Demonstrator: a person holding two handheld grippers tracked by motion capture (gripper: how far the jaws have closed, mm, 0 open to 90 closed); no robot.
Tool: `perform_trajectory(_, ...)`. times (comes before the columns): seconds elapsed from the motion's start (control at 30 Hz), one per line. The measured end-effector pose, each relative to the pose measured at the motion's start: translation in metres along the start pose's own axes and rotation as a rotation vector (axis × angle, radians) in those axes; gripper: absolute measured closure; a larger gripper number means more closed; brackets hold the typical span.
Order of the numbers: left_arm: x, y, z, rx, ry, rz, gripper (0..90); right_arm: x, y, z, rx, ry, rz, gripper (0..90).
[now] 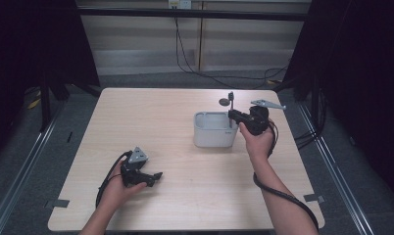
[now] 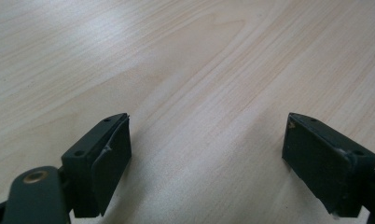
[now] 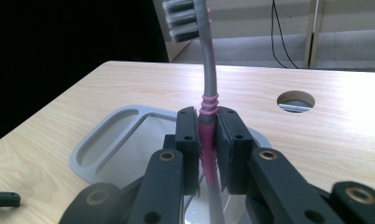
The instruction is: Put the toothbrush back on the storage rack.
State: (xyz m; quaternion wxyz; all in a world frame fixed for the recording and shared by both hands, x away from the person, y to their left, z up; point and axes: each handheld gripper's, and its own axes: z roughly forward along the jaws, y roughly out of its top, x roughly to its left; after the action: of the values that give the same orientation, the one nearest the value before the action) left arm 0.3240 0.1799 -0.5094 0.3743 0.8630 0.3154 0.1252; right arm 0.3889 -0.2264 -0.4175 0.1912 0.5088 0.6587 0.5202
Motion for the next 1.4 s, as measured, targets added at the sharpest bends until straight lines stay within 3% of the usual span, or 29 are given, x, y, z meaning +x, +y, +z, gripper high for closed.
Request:
perform_trajectory(1.0,0.000,0.000,0.000,0.001,0.005,0.001,15.3,0.001,-0.009,-0.010,-0.014,-0.001,-0.042,76.8)
perform_trajectory(1.4,0.000,0.000,0.000,0.001,0.005,0.000,15.3,0.002,-0.009,-0.015,-0.019,-0.030,-0.073,61.4)
